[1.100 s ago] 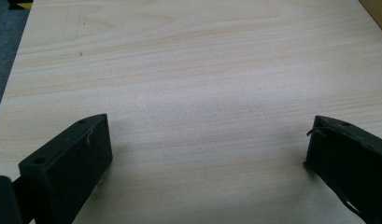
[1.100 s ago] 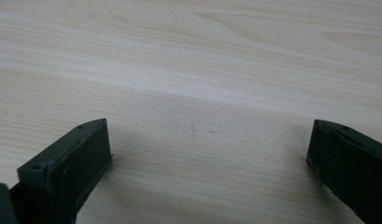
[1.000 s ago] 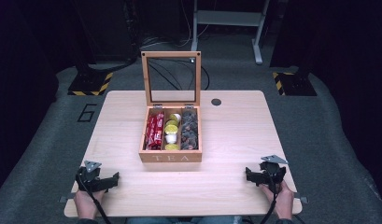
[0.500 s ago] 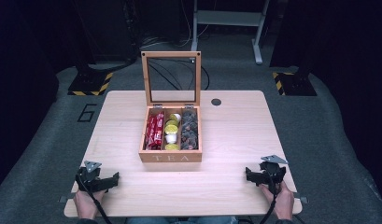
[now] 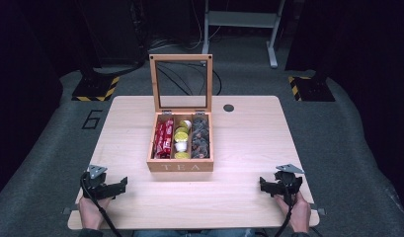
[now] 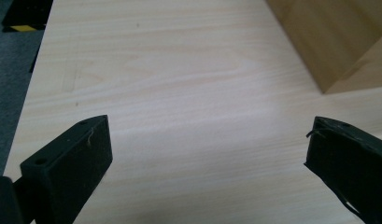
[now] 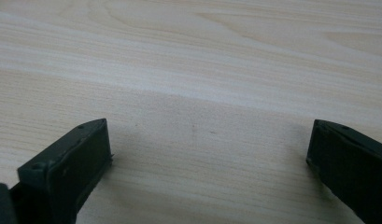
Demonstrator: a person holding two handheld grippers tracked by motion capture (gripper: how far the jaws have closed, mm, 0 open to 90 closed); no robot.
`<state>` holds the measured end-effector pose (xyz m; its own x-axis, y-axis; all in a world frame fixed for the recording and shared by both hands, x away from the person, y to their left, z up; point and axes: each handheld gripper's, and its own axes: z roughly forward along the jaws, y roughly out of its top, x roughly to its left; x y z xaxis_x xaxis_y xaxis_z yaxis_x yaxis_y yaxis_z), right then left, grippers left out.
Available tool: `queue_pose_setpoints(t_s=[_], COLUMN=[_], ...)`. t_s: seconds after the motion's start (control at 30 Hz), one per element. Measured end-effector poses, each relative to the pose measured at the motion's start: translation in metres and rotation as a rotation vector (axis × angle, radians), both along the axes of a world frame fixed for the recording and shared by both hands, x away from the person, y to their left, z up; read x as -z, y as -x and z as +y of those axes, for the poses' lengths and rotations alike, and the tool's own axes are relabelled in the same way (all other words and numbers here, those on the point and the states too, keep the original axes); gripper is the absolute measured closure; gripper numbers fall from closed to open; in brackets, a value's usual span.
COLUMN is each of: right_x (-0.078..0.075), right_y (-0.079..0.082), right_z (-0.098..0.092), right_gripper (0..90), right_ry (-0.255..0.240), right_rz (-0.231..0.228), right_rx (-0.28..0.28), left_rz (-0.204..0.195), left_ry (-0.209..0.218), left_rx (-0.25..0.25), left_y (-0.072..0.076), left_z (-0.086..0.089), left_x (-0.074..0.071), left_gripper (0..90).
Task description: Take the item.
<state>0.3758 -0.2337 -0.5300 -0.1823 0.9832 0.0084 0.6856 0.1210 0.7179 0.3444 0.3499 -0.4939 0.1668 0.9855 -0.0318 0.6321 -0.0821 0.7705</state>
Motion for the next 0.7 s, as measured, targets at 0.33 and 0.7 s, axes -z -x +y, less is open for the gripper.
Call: queue_pose_setpoints(t_s=[0.33,0.7], right_x=[0.0,0.0], right_y=[0.0,0.0], right_z=[0.0,0.0], right_gripper=[0.0,0.0], right_ry=[0.0,0.002], right_rz=[0.0,-0.001], right_rx=[0.0,0.002], left_rz=[-0.02,-0.036], left_ry=[0.025,0.036], left_rx=[0.056,0.127], left_y=[-0.014,-0.037], left_z=[-0.016,-0.039], left_x=[-0.028,-0.056], left_gripper=[1.3,3.1])
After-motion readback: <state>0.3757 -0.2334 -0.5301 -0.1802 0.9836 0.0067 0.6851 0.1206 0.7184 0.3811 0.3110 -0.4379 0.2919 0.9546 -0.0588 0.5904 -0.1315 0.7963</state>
